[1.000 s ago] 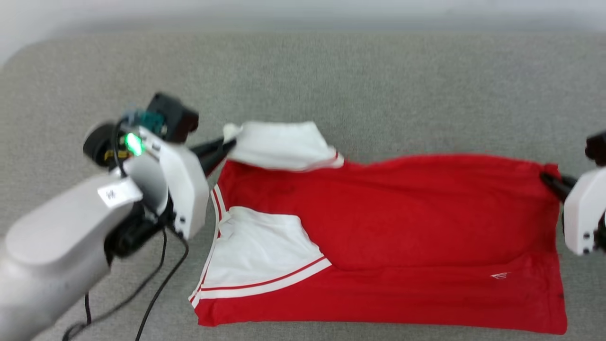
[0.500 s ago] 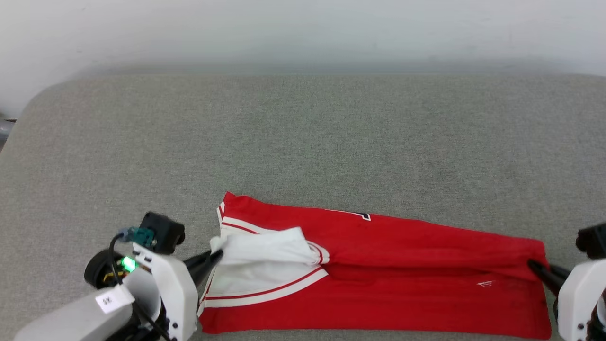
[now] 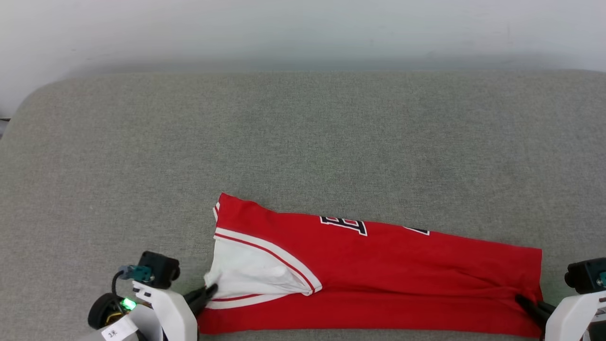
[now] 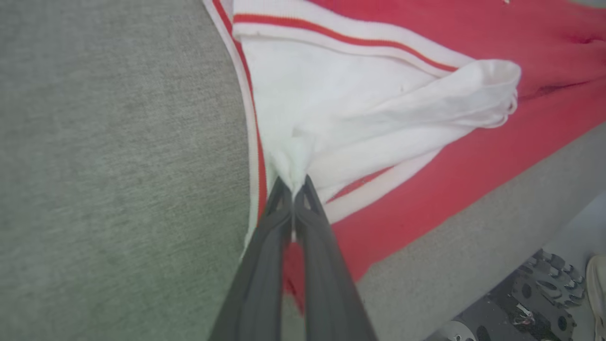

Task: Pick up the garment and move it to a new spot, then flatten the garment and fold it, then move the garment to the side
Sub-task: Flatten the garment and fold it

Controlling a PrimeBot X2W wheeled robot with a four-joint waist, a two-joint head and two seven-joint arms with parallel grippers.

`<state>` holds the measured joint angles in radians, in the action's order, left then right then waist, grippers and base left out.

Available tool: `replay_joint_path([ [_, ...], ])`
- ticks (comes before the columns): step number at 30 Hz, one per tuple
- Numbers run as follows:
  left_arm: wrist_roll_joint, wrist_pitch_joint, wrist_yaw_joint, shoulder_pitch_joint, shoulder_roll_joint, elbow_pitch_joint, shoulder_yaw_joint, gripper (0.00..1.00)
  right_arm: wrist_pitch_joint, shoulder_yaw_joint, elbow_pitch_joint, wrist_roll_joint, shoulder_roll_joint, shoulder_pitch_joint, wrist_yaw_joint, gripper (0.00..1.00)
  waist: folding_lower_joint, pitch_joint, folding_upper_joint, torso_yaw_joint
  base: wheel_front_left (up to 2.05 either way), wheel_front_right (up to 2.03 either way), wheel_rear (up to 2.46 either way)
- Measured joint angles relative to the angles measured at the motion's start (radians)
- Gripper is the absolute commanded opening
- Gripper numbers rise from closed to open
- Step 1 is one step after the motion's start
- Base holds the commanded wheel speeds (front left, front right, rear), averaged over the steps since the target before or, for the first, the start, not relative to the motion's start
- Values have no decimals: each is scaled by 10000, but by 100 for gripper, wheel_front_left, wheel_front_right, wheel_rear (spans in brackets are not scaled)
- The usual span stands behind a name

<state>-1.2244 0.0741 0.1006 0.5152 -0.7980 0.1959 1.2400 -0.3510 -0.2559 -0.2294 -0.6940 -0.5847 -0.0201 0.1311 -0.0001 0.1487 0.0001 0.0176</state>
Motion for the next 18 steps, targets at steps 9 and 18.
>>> replay_joint_path([
  [9, 527, 1776, 1421, -469, 84, -305, -1177, 100, 430, 805, 1331, -61, -207, 221, 0, 100, 0, -480, 0, -28, 0, 0, 0],
  [18, 3492, 1873, 2963, -2336, 932, -1406, -4738, 100, -543, 1996, 1879, -414, -886, 242, 0, 100, 0, -641, 0, 118, 0, 0, 0],
])
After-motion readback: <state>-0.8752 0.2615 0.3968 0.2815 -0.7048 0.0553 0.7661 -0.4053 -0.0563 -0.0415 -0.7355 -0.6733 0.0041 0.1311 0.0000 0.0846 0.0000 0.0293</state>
